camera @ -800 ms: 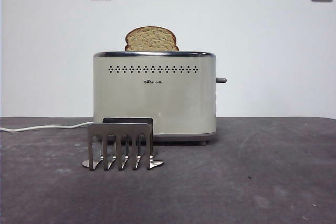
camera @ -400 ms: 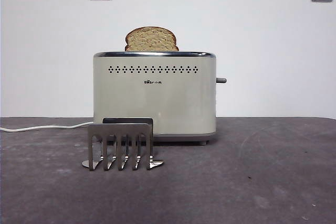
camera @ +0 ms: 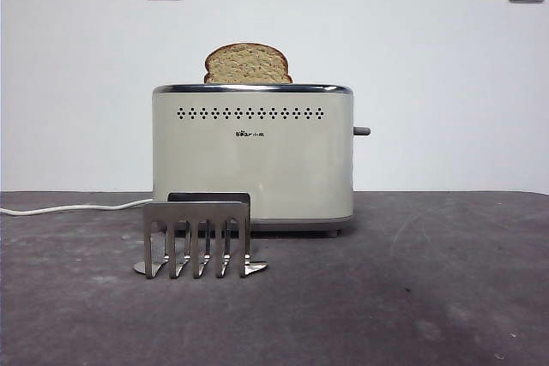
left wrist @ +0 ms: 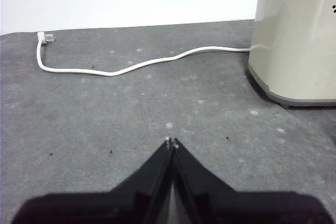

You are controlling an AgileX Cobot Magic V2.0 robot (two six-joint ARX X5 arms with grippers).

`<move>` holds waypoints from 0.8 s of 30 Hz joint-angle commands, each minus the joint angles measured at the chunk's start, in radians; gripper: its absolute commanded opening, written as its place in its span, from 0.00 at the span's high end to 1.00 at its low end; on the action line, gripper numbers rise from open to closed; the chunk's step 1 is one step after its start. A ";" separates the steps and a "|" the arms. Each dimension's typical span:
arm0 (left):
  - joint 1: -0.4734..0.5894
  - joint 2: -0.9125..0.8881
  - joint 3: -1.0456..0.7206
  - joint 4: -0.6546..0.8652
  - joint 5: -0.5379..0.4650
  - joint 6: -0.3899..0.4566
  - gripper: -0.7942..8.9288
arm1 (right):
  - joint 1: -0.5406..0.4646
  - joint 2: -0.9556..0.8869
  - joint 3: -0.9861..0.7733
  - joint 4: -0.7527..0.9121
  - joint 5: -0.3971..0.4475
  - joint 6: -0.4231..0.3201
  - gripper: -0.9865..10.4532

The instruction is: Pick up a slice of bread from the rack,put the bread on the toaster,press the button

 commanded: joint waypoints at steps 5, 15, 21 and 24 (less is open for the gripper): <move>0.003 -0.003 -0.014 0.003 0.005 -0.006 0.92 | -0.002 -0.155 -0.223 0.029 0.063 0.012 0.91; 0.003 -0.003 -0.014 0.003 0.005 -0.006 0.92 | -0.002 -0.331 -0.429 0.028 0.084 0.039 0.91; 0.003 -0.003 -0.014 0.003 0.005 -0.006 0.92 | -0.001 -0.377 -0.502 0.026 0.083 0.084 0.91; 0.003 -0.003 -0.014 0.003 0.005 -0.006 0.92 | -0.001 -0.377 -0.507 0.005 0.084 0.083 0.91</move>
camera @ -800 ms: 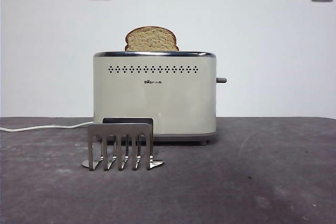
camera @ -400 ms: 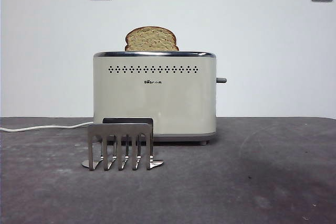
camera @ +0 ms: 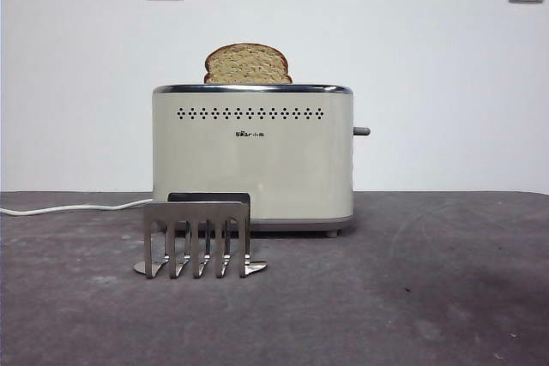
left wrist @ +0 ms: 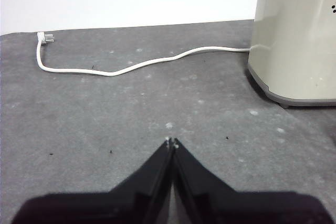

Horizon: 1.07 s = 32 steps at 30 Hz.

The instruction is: Pick up a slice of bread from the rack,put the bread on the toaster,press the button

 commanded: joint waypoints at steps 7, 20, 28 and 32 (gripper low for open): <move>0.003 -0.003 -0.014 0.003 0.005 -0.006 0.92 | 0.000 -0.004 -0.014 -0.004 0.001 0.032 0.91; 0.003 -0.003 -0.014 0.003 0.005 -0.006 0.92 | 0.000 0.002 -0.014 -0.004 0.002 0.032 0.91; 0.003 -0.003 -0.014 0.003 0.005 -0.006 0.92 | 0.000 0.002 -0.014 -0.004 0.002 0.032 0.91; 0.003 -0.003 -0.014 0.003 0.005 -0.006 0.92 | 0.000 0.002 -0.014 -0.004 0.002 0.032 0.91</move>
